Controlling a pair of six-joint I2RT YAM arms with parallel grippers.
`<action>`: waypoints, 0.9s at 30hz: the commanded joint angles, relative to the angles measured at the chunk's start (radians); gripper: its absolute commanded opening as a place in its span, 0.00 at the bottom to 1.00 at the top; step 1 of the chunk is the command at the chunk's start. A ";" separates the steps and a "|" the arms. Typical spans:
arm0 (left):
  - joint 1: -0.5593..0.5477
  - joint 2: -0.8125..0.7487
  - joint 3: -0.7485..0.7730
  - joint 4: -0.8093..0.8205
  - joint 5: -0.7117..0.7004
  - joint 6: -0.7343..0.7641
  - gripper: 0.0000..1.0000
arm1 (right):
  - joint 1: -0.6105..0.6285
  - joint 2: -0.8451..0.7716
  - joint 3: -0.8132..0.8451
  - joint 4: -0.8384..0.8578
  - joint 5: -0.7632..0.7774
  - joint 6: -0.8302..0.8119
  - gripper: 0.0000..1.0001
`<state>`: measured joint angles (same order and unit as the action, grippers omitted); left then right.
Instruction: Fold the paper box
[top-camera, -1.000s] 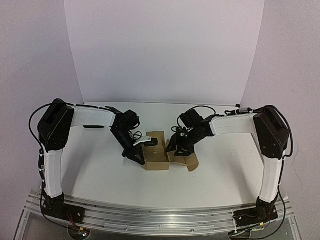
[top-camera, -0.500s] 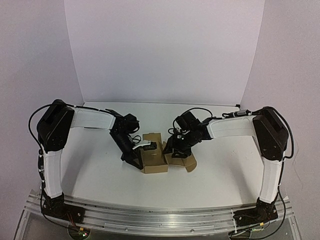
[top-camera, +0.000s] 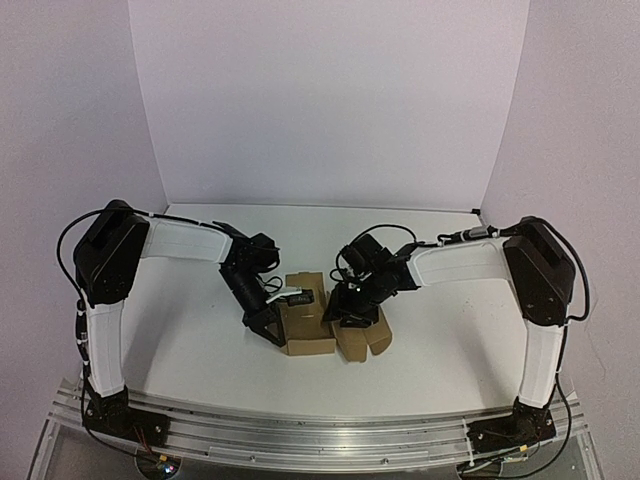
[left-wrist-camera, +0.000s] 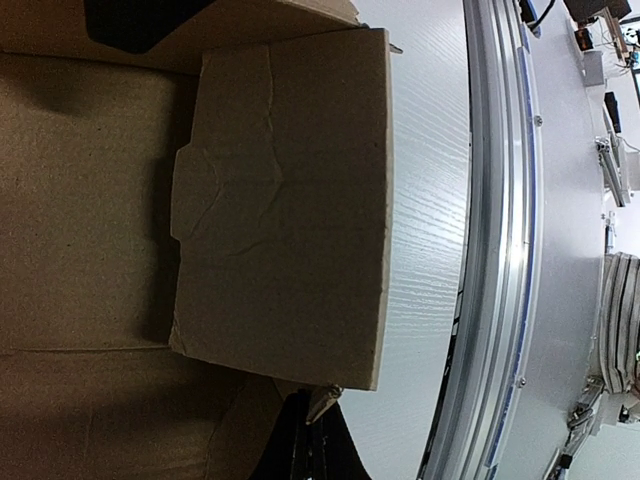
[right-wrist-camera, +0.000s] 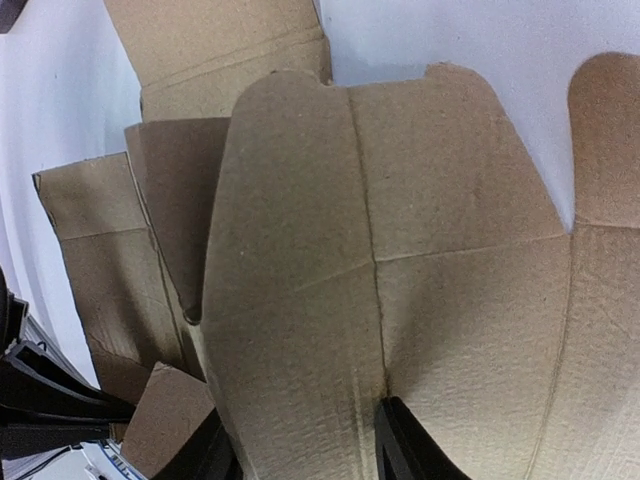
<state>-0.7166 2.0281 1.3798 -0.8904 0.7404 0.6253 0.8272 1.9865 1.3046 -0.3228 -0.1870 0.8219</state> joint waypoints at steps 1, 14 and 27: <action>-0.006 -0.028 0.072 0.015 -0.011 -0.026 0.00 | 0.034 0.012 0.061 -0.091 -0.044 -0.002 0.40; -0.011 -0.039 0.181 -0.068 -0.064 0.067 0.14 | 0.005 0.004 0.069 -0.153 -0.186 0.058 0.10; -0.009 -0.102 0.506 -0.203 -0.091 0.109 0.70 | -0.063 -0.025 0.070 -0.132 -0.192 0.118 0.00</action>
<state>-0.7219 2.0211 1.7507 -1.0545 0.6320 0.7201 0.7788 1.9934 1.3628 -0.4683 -0.3508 0.9085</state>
